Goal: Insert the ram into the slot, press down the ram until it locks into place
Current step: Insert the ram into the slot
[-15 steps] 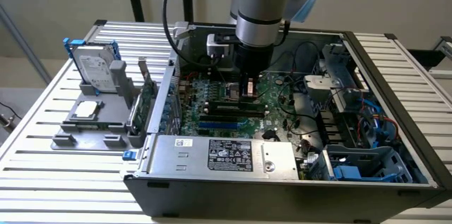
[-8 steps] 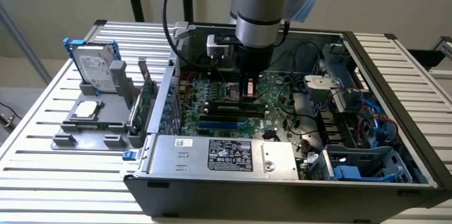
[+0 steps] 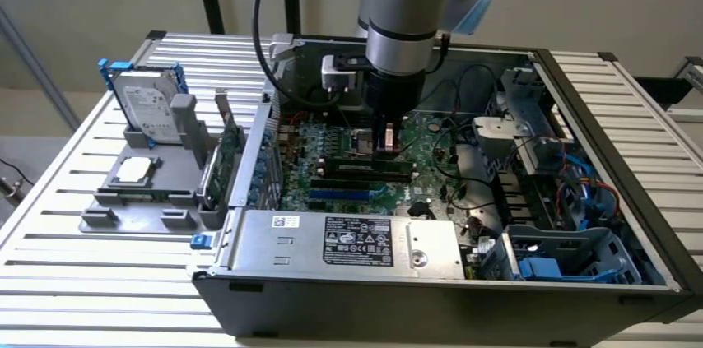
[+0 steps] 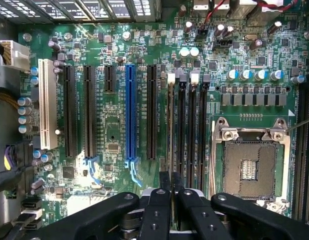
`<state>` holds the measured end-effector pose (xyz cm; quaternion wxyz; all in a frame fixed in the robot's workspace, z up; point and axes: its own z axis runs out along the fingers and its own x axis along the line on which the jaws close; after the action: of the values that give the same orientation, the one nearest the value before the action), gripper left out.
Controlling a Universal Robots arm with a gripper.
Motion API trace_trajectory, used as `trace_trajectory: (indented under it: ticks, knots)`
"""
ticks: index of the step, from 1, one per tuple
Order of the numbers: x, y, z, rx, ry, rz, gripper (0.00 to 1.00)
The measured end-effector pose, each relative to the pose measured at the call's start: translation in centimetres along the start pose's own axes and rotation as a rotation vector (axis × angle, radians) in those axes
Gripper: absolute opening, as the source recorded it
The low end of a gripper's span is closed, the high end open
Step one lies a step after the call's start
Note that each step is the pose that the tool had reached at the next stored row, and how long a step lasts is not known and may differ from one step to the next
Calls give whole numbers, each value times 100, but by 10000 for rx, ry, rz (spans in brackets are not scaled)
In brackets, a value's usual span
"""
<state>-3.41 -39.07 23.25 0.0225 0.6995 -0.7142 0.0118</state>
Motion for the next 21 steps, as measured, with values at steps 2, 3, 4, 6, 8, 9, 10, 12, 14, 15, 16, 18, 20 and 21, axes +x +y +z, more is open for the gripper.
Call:
trace_trajectory:
  ticks: [2,3,4,6,8,9,10,12,14,15,16,18,20,21]
  knots:
    - [0,2,2,3,-4,11,13]
    - [0,2,3,4,-5,16,13]
    - [0,3,4,6,-9,21,13]
    - [-1,3,7,8,-13,31,13]
    - [-1,3,10,10,-17,37,13]
    - [-1,4,12,12,-19,41,13]
    - [-1,4,13,13,-20,45,13]
    - [-1,4,16,16,-26,51,13]
    - [-1,4,20,17,-34,54,13]
    - [-1,5,22,17,-39,55,13]
    - [-2,5,25,18,-42,55,13]
    - [-2,5,30,18,-46,56,13]
    - [-2,5,37,17,-49,56,13]
    - [-2,6,39,17,-50,56,13]
